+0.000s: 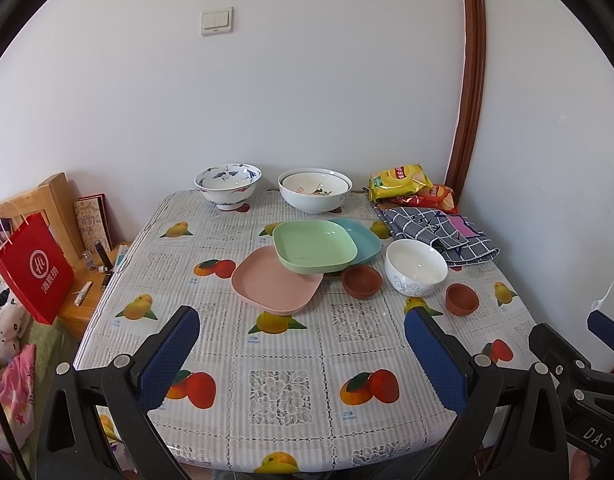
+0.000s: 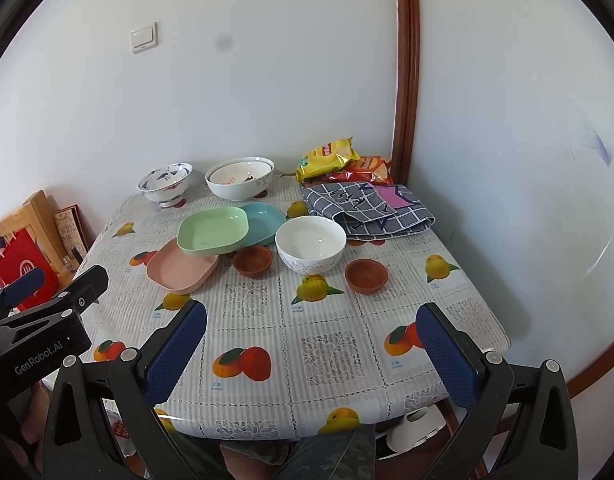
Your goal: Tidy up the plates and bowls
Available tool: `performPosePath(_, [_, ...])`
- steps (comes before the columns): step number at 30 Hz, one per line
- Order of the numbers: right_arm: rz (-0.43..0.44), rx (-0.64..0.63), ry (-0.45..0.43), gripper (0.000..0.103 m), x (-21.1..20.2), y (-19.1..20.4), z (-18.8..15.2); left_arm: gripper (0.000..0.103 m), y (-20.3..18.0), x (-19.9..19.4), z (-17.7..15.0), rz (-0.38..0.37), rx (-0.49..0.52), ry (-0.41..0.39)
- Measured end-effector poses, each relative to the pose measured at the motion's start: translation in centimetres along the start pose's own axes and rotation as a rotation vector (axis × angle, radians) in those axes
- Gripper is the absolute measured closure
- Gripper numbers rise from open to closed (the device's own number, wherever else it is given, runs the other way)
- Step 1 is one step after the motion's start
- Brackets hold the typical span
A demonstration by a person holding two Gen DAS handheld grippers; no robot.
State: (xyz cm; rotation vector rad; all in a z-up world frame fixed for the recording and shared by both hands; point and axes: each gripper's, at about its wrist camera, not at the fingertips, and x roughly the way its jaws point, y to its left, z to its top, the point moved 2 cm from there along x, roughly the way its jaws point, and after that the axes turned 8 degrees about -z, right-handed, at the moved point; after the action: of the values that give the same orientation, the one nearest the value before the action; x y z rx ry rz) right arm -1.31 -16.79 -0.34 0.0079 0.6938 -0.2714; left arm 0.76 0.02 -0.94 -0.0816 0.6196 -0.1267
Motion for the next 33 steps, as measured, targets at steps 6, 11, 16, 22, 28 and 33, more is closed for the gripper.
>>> performPosePath(6, [0.002,0.001,0.000,0.000,-0.01,0.01,0.05,0.000,-0.01,0.02,0.00,0.000,0.001,-0.001])
performPosePath(11, [0.002,0.001,-0.001,0.000,-0.04,0.08,0.02,0.000,0.01,-0.01,-0.04,0.000,0.003,-0.002])
performPosePath(16, [0.004,0.003,-0.002,0.000,-0.10,0.18,0.04,0.000,0.01,0.01,-0.02,0.000,0.005,-0.002])
performPosePath(22, [0.004,0.006,0.001,0.000,-0.04,0.28,-0.03,0.000,0.11,0.03,-0.06,0.002,0.003,-0.005])
performPosePath(28, [0.003,0.004,0.005,0.000,0.12,0.34,-0.03,0.000,0.14,0.19,-0.07,0.001,0.003,-0.003])
performPosePath(33, [0.006,0.005,0.012,0.000,0.53,0.52,0.03,0.000,0.08,0.79,0.17,-0.003,0.004,0.003])
